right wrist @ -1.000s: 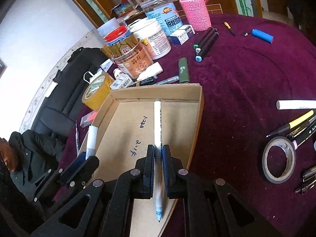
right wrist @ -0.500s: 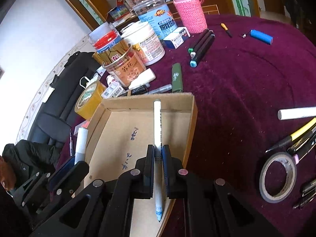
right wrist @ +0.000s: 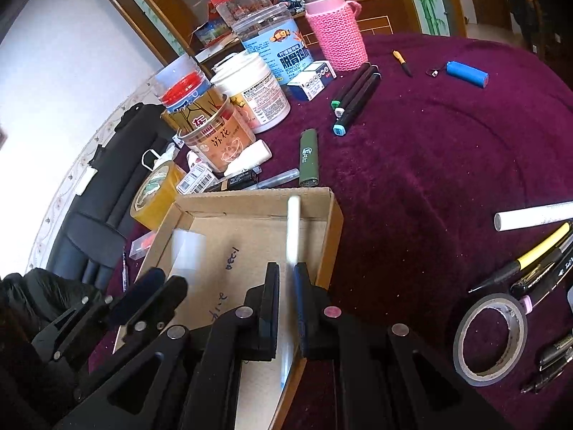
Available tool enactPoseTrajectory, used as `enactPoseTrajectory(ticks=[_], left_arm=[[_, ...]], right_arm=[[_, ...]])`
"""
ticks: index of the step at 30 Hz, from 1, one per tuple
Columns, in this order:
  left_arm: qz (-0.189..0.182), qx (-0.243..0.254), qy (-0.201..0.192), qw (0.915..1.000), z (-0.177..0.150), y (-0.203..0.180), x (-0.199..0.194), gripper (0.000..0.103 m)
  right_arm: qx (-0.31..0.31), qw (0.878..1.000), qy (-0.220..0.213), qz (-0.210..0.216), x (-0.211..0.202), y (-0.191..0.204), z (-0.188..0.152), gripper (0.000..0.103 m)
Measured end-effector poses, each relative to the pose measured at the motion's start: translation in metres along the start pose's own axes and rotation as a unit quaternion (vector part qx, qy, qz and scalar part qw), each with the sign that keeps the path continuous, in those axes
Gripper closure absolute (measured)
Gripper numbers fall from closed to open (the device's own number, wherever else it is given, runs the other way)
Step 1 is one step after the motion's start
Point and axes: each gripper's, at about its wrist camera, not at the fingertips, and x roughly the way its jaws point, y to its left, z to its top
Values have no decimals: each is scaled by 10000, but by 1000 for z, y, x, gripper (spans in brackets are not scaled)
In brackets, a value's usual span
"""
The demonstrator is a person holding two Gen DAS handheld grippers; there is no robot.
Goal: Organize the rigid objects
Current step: 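Carry both pens over the cardboard tray and open both grippers to drop them, then grasp the black tape roll with the left gripper while the right gripper approaches the glue bottle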
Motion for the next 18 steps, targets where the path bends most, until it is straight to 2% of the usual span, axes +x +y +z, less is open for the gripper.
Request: enactPoseTrajectory(ticks=[1,2,5,9,15,18], left_arm=[[22,-31,-46,10000,0,1,0,43],[34,-64,-82,9999,1,2,-1,32],[-44,-166,-9,9999,0,5,3,29],[-235,-274,309,9989,-4,8,12,25],[-456,-599,731,9945,-21,18,15,25],[-614,-809,650,9927,-29,28,6,19]], right_arm=[[23,10000,-26,24,-1,-1,0,90],[27,10000,-59,41,-3,-1,0,86],[-63,9994,-352,-15,-20,1,1,77],[-243,9969,-735,-110,-50,2,-4,63],[-346,9944,-981,-179,-90,-9,-26,63],[-293,9939,-1050,-190,-110,-23,-40,63]])
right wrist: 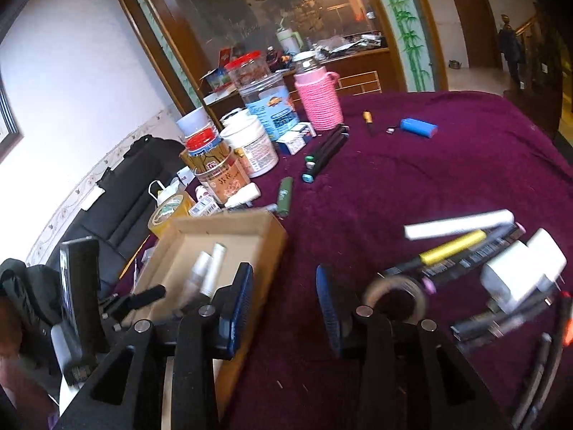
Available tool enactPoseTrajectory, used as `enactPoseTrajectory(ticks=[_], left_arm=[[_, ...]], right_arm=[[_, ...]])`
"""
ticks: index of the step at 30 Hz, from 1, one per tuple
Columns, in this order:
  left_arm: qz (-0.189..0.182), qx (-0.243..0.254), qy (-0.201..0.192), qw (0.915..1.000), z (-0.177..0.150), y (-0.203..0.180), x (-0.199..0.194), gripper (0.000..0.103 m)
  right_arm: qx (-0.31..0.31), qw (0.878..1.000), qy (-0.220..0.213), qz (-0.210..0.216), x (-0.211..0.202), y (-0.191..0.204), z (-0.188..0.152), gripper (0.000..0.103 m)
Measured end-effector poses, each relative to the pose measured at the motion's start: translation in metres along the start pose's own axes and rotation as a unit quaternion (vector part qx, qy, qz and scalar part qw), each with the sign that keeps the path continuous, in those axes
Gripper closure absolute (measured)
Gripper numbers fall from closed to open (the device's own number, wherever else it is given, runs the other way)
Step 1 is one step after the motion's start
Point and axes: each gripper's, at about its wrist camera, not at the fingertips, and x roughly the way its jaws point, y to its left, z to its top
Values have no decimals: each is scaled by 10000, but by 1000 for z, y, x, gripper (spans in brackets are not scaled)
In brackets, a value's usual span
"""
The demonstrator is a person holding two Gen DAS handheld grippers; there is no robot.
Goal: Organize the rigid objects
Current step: 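Grasp the black tape roll with the left gripper while the right gripper approaches the glue bottle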
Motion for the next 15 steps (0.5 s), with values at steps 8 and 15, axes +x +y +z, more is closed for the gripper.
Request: enactPoseTrajectory(ticks=[8,15], left_arm=[[-426,263,-1056,9931,1,-26,-66,18],[-1063,973,-905,9854,-1,-104,-82,16]], right_arm=[[-24,9913,-855,-1003,-90,-61,-18,15],[729,9787,-1136,-1548,-126,-148,-18,3]])
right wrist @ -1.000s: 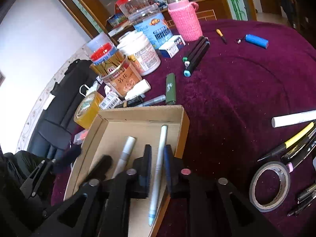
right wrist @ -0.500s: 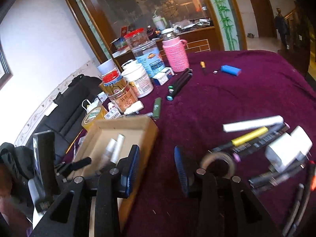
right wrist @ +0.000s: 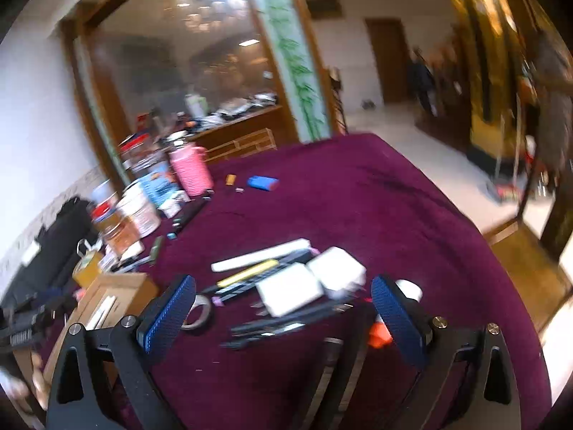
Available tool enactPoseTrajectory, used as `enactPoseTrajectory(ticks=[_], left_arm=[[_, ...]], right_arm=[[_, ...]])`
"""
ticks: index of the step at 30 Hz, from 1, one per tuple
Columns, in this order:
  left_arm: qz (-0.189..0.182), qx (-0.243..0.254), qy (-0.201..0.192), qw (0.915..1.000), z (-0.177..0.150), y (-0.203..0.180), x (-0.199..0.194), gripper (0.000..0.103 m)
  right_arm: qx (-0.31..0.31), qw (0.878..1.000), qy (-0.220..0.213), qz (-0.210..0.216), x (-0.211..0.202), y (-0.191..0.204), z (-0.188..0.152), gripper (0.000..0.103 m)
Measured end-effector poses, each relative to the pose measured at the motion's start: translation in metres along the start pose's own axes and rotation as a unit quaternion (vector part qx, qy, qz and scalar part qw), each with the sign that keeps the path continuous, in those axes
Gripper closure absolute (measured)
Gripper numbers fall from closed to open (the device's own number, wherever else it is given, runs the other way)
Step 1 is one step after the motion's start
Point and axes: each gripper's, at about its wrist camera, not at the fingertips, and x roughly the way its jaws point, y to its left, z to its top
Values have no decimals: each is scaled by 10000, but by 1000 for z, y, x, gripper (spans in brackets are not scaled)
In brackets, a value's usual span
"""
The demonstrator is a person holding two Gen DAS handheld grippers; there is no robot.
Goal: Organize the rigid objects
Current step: 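Grasp the black tape roll with the left gripper while the right gripper approaches the glue bottle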
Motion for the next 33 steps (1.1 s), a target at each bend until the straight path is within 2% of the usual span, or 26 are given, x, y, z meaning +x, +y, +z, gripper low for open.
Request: enactPoseTrajectory(ticks=[3,10,13,18,21,22,23,24,26,29,33], left_arm=[[-126,115,459,9988,4,-31,30,16],[573,582,1016,9915,2,-70,106,17],[791,701,1176,9874,0,-74,128,17],[855,637,1280,9860,1,-78,147,17],[707,592,1322,9869,0,-79,152,19],[584,564,1371,9872,-1,-79,153,38],[445,534,1537,9857,-3,-79,157,72],[248,440,1556,9865,-3,-78,156,76],[191,400,1567,9866,-3,-79,153,94],[-166,114,1521,9882,-2,-76,140,94],[-497,-11,1184,9917,1,-77,108,94]], right_arm=[[274,9996,48,-79,11,-27,0,3],[715,9970,229,164,26,-51,-20,4],[713,9967,233,317,29,-47,-19,4],[659,9967,251,411,29,-47,-21,4],[681,9966,246,394,29,-47,-21,4],[695,9965,248,383,29,-48,-21,4],[707,9965,252,368,30,-48,-22,4],[720,9965,255,344,30,-49,-22,4],[737,9966,242,295,30,-50,-22,4],[756,9966,210,236,30,-51,-22,4],[917,9952,233,229,29,-60,-20,7]])
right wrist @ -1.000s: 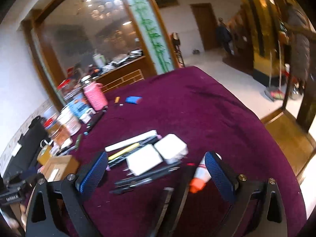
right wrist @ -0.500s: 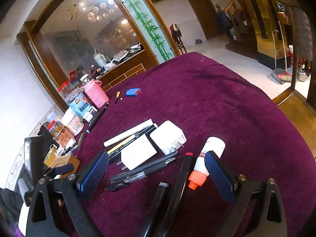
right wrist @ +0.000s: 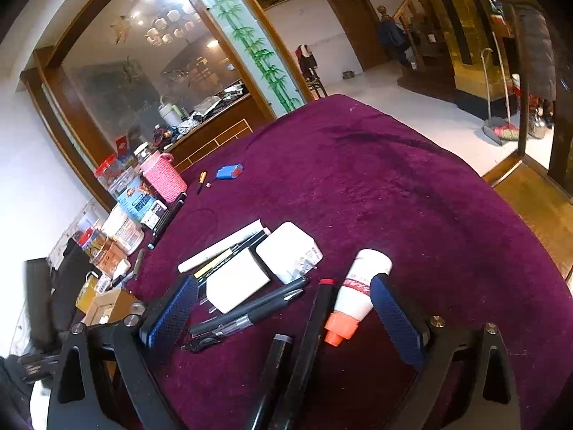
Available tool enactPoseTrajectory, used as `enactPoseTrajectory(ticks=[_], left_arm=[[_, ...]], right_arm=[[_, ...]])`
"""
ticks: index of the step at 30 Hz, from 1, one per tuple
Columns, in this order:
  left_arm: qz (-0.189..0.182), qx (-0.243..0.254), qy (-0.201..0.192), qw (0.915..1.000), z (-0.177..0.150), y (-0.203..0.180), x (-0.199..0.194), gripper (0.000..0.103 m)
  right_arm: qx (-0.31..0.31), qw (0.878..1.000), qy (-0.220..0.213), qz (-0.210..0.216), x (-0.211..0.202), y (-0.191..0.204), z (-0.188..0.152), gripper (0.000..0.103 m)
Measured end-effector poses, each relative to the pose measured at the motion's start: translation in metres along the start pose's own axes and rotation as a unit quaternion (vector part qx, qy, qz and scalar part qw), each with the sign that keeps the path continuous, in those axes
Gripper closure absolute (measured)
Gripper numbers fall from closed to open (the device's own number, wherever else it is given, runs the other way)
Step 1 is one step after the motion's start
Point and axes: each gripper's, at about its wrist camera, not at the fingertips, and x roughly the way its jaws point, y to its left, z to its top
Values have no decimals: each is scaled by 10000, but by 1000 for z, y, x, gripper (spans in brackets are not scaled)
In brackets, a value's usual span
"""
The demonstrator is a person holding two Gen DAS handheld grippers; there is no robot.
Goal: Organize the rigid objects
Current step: 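Grasp the black tape roll with the left gripper while the right gripper approaches the glue bottle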
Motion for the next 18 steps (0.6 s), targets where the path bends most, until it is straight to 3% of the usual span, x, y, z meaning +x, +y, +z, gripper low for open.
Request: enactPoseTrajectory(ticks=[4,9,16,17,18], left_arm=[[-456,-49,-359,9983,-10,-1,-42,94],[-759,-93,-641,9950,-24,5,-76,94],[-922,-327,-551,9937,-44,18,-79,94],[-918,-355,-546,9936,-46,21,-80,94],[-928,-397,-538,9934,-48,24,-82,94]], right_arm=[[-68,9998,167,-24,-7,-4,-1,14],[-353,9972,521,-409,-20,-12,-8,40],[-4,9935,803,-807,5,-21,7,40],[1,9923,848,-908,13,-20,9,47],[-18,9892,944,-1118,25,-21,10,65]])
